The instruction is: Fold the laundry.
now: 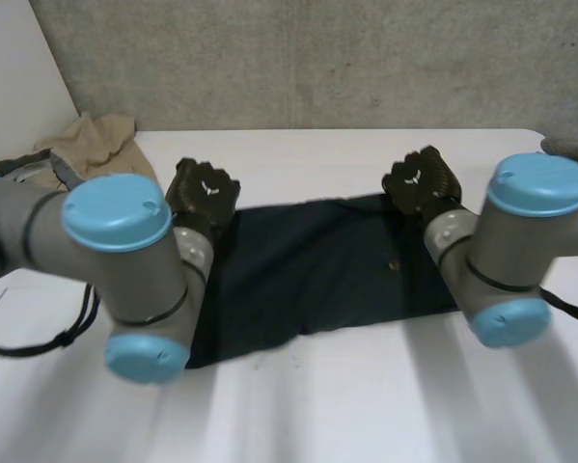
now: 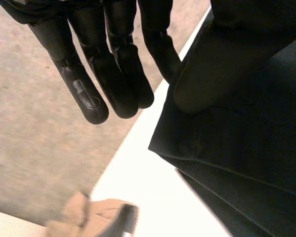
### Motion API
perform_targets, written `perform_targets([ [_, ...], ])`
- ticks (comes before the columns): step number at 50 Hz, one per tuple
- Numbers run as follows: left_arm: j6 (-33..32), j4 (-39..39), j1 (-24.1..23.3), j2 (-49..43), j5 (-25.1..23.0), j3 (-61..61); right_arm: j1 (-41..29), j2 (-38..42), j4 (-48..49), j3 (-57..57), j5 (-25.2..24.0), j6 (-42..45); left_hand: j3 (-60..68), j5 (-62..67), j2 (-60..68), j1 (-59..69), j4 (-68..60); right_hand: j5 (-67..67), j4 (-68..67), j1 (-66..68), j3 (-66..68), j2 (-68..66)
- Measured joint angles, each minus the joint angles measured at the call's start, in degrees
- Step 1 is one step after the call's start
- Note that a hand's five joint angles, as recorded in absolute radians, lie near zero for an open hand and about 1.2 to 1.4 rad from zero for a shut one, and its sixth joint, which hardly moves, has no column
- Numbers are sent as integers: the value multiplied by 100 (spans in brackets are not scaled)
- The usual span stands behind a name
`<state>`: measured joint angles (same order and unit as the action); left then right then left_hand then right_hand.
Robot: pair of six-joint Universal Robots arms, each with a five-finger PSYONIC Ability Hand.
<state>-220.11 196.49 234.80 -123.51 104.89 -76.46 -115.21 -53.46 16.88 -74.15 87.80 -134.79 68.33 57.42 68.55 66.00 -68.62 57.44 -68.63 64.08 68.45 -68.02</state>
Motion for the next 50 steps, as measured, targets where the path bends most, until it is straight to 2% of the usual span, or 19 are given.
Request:
perform_targets([
  [3,-453,441,106,-550,25,441,-29,633,428,557,41,30,-55,-41,-79,-27,60,-457,564,-236,-555,509],
  [5,-633,619,142,-776,21,598,-36,906,572,782,44,37,-890,-813,-907,-844,916,-1560,1656,-1276,-1646,1633],
  [6,-799,805,166,-991,13,737,-43,1199,705,1019,48,40,-2412,-2334,-2582,-2618,2467,-3086,3251,-2916,-3241,3293],
  [7,-878,905,173,-1097,7,801,-44,1318,748,1113,50,37,-3141,-3079,-3209,-3493,3211,-4023,4155,-3832,-4140,4220],
  [8,-948,1013,173,-1196,0,859,-46,1442,792,1210,54,30,-3748,-3699,-3825,-4062,3830,-4698,4731,-4468,-4719,4858],
  [9,-981,1076,169,-1243,-4,886,-45,1552,827,1301,60,11,-4868,-4823,-4946,-5193,4971,-5175,5235,-4854,-5217,5251],
  [12,-1018,1284,126,-1324,-12,930,-37,1635,823,1379,87,-103,-5621,-5466,-5660,-5510,5682,-5493,5639,-5074,-5637,5571],
  [14,-991,1360,81,-1275,-7,908,-19,1523,752,1305,115,-214,-5638,-5466,-5682,-5510,5692,-5493,5642,-5074,-5637,5571],
  [17,-922,1412,22,-1109,11,813,44,1185,529,1051,152,-443,-5638,-5467,-5682,-5510,5692,-5493,5642,-5074,-5637,5570],
  [23,-668,1408,-30,-370,20,219,312,55,-503,210,106,-1132,-5638,-5466,-5682,-5510,5692,-5493,5642,-5074,-5637,5571],
  [28,-146,1378,-34,392,7,-581,533,-571,-1637,-503,-232,-1673,-5638,-5467,-5682,-5510,5692,-5493,5642,-5074,-5637,5571],
  [33,474,1361,-52,832,-6,-1162,724,-678,-2071,-937,-518,-1864,-5638,-5466,-5682,-5510,5692,-5494,5642,-5074,-5637,5570],
  [39,945,1355,-70,972,-12,-1489,856,-463,-1820,-1102,-633,-1863,-5638,-5466,-5682,-5510,5692,-5063,5225,-4756,-5125,5098],
  [42,1038,1354,-75,965,-12,-1555,894,-263,-1562,-1067,-591,-1813,-5638,-5466,-5682,-5510,5692,-2072,2232,-1949,-2188,2045],
  [43,1053,1354,-75,961,-11,-1568,919,-213,-1480,-1047,-545,-1788,-5638,-5467,-5682,-5510,5692,-1160,1130,-1285,-1097,925],
  [44,1059,1353,-75,959,-10,-1576,946,-187,-1437,-1039,-494,-1765,-5638,-5466,-5682,-5510,5692,-824,630,-1041,-603,467],
  [50,1051,1350,-71,1060,-6,-1621,1206,-408,-1289,-1183,88,-1335,-5638,-5466,-5682,-5510,5692,-392,18,-911,-161,232],
])
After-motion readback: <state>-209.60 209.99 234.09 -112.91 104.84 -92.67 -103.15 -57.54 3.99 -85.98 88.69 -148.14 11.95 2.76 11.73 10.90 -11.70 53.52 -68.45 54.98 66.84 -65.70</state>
